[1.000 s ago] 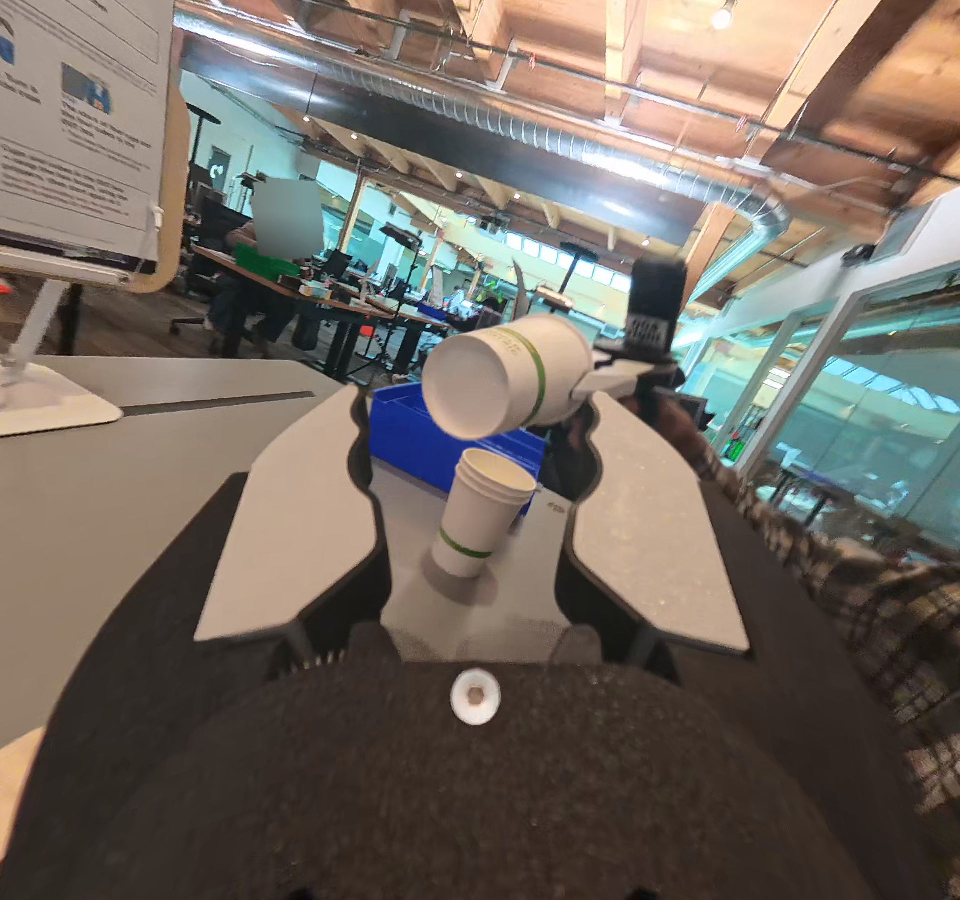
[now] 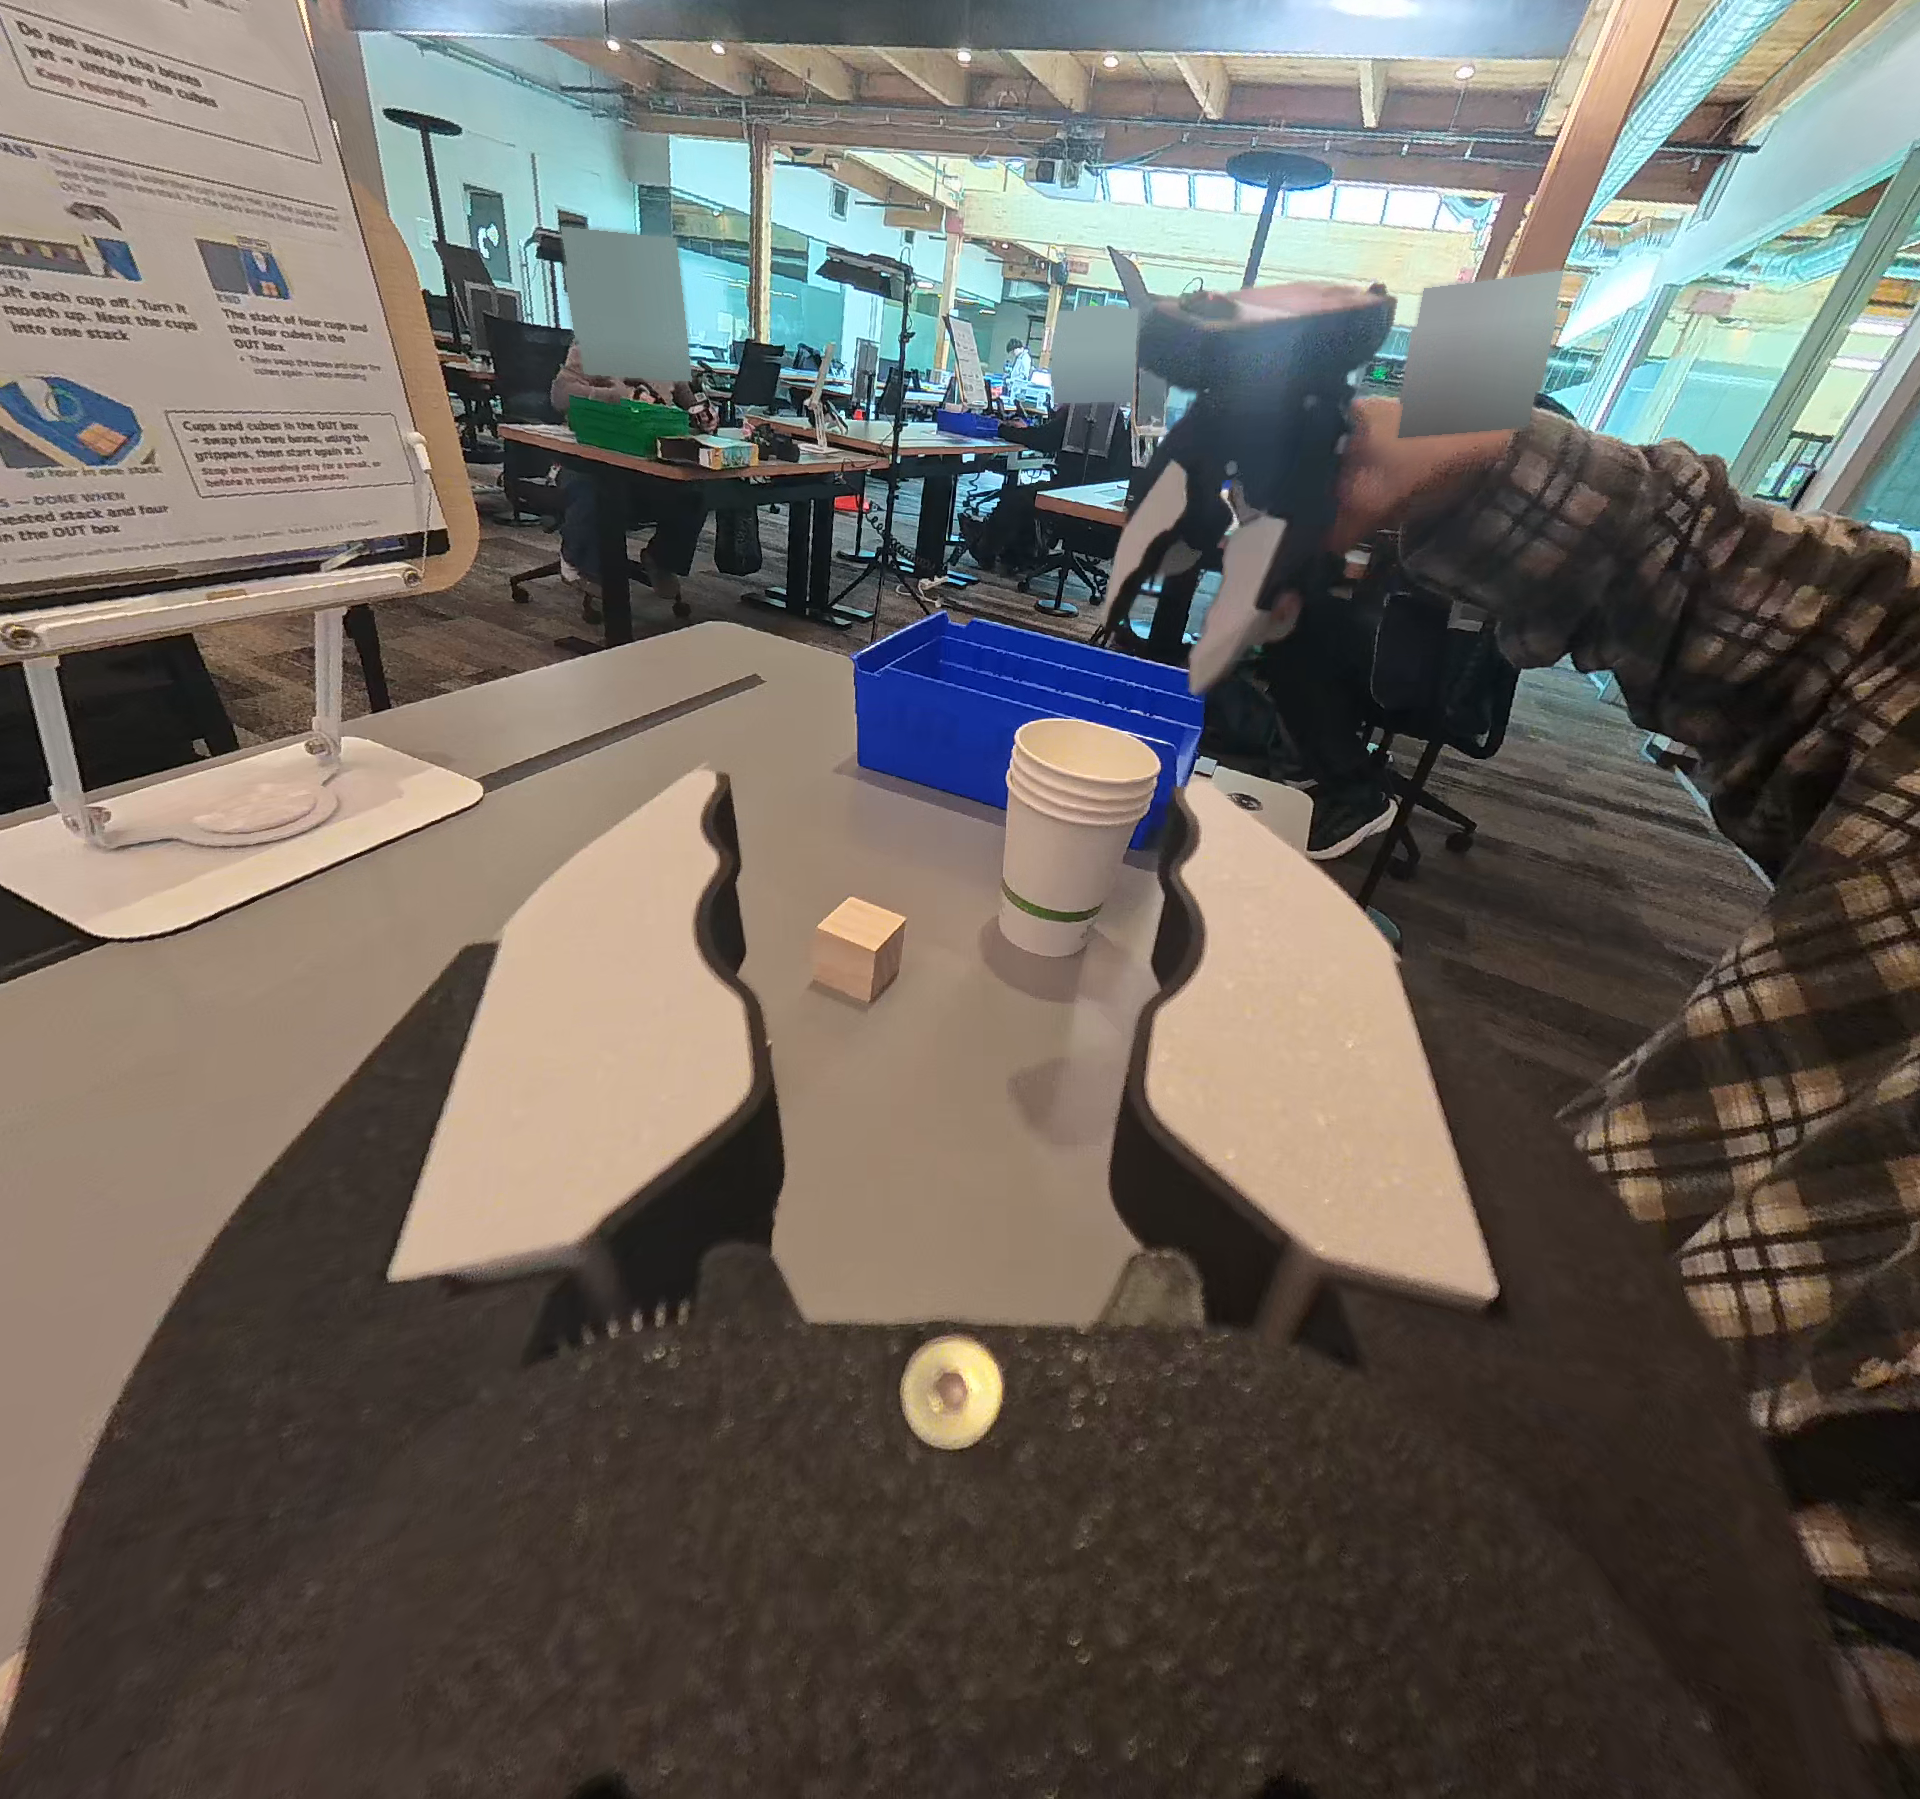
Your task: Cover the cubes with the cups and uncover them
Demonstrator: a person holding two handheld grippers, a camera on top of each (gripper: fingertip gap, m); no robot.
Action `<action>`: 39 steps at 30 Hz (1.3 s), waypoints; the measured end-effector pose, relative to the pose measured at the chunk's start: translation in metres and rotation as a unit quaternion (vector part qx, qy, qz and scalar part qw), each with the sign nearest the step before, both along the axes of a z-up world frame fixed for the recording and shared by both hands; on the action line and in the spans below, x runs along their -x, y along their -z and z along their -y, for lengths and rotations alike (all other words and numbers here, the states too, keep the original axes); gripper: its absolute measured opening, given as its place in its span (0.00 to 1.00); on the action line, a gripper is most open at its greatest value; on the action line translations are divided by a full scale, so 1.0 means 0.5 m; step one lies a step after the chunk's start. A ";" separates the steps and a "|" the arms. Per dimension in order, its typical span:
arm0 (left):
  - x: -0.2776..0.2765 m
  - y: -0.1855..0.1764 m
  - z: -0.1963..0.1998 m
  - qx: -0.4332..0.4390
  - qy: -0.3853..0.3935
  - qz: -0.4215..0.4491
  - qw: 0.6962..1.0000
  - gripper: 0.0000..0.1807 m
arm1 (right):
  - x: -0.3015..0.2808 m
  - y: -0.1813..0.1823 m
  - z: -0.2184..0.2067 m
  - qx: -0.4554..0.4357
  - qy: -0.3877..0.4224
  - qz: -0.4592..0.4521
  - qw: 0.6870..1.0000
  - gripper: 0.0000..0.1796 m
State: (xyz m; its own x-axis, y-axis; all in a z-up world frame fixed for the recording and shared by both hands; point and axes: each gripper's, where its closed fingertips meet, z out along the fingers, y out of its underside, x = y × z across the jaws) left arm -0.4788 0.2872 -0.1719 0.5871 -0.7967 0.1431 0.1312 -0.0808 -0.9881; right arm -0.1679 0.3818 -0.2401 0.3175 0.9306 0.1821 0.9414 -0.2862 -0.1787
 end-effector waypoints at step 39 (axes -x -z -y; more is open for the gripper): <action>-0.038 0.068 -0.015 0.042 0.022 -0.070 0.996 0.38 | -0.210 -0.058 -0.278 0.137 0.346 -0.077 0.925 0.03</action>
